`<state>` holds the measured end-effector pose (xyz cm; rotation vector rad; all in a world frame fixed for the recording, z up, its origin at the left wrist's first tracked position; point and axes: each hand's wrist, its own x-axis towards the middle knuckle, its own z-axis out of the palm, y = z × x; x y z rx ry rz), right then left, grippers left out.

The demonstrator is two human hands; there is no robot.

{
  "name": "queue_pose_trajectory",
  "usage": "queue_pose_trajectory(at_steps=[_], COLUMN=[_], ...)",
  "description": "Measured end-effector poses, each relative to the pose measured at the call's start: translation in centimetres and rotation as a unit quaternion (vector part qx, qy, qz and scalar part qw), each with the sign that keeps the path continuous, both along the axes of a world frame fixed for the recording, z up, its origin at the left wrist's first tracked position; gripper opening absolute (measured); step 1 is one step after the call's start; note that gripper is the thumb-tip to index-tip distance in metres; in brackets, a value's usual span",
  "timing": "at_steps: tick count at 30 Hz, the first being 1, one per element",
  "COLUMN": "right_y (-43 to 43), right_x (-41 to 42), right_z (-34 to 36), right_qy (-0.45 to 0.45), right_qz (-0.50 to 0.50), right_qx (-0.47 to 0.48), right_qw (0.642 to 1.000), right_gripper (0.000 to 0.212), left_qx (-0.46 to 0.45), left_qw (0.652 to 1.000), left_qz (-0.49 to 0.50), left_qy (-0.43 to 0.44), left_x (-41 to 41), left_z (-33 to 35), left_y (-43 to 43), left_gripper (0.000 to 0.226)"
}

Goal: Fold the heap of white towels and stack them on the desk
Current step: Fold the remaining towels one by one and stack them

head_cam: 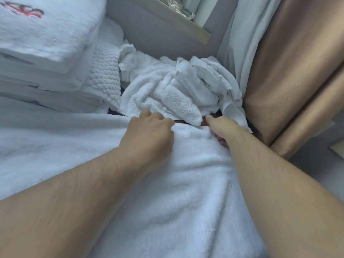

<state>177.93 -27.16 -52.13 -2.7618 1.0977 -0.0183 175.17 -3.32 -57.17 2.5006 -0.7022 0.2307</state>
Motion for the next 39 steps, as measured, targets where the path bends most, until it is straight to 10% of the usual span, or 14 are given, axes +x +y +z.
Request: queue_pose_trajectory(at_steps=[8, 21, 28, 33, 39], right_y=[-0.8, -0.1, -1.7, -2.1, -3.0], right_x=[0.4, 0.6, 0.0, -3.8, -12.4], right_z=[1.0, 0.7, -1.2, -2.4, -1.5], right_qy=[0.057, 0.034, -0.156, -0.475, -0.532], right_qz=[-0.113, -0.076, -0.067, -0.08, -0.115], right_qx=[0.167, 0.1, 0.094, 0.314, 0.44], right_qw=[0.978, 0.991, 0.981, 0.818, 0.714], right_gripper=[0.039, 0.033, 0.027, 0.028, 0.031], left_qx=[0.034, 0.052, 0.054, 0.023, -0.021], left_qw=[0.996, 0.995, 0.99, 0.99, 0.995], left_qz=[0.081, 0.079, 0.084, 0.064, -0.03], left_qy=[0.019, -0.023, -0.096, -0.121, -0.093], left_x=[0.3, 0.2, 0.1, -1.4, -4.2], left_z=[0.8, 0.7, 1.2, 2.3, 3.0], left_y=[1.0, 1.0, 0.8, 0.5, 0.3], left_gripper=[0.019, 0.006, 0.014, 0.012, 0.012])
